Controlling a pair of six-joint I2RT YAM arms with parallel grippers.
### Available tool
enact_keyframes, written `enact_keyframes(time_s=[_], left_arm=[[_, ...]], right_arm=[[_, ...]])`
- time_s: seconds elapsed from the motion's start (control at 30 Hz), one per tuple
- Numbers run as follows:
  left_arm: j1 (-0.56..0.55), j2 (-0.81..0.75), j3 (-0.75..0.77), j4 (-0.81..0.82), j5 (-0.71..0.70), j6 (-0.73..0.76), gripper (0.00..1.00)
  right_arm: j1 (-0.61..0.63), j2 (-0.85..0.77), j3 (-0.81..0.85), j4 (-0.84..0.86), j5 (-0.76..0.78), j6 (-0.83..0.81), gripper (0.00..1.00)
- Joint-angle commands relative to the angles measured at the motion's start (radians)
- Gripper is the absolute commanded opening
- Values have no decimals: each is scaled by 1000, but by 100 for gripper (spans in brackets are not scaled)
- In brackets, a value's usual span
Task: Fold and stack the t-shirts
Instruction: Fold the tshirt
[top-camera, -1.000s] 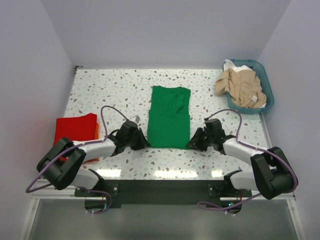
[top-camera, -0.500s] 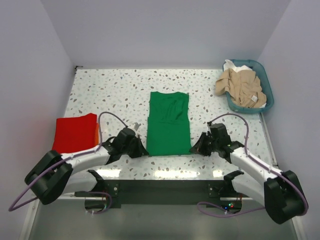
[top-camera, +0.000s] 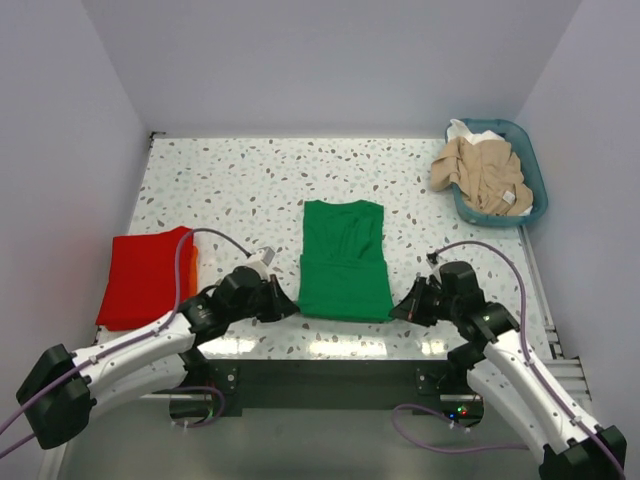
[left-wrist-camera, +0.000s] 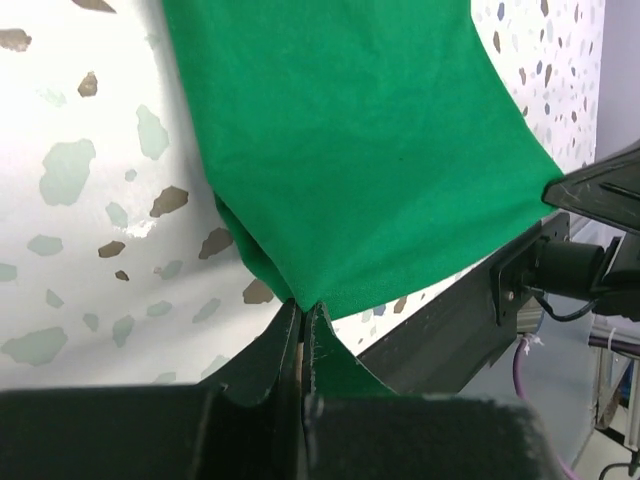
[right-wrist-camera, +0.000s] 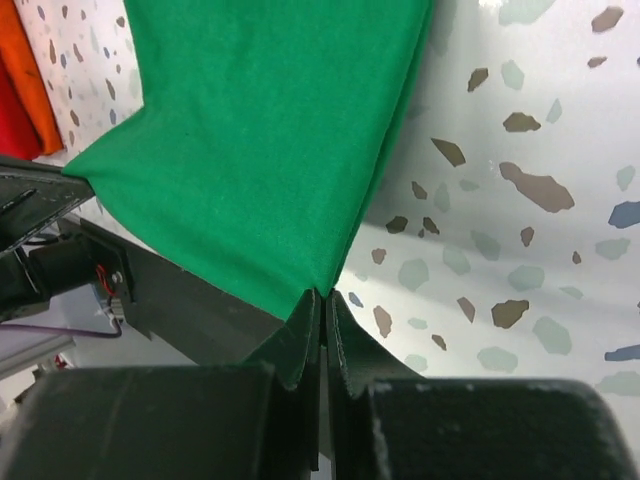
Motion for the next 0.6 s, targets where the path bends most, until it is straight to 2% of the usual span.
enact_keyframes(time_s=[0.0, 0.1, 0.23, 0.47, 0.57], left_arm=[[-2, 29, 105, -63, -92, 30, 0], [1, 87, 241, -119, -143, 56, 0], [17, 190, 378, -169, -143, 97, 0], [157, 388, 596, -200, -57, 166, 0], [210, 501, 730, -225, -54, 202, 0]], right_arm=[[-1, 58, 142, -78, 68, -61, 0], [-1, 120, 243, -101, 124, -99, 0], [-1, 210, 357, -105, 180, -127, 0], [-10, 445, 515, -14, 207, -156, 0], [-29, 570, 647, 15, 210, -167, 0]])
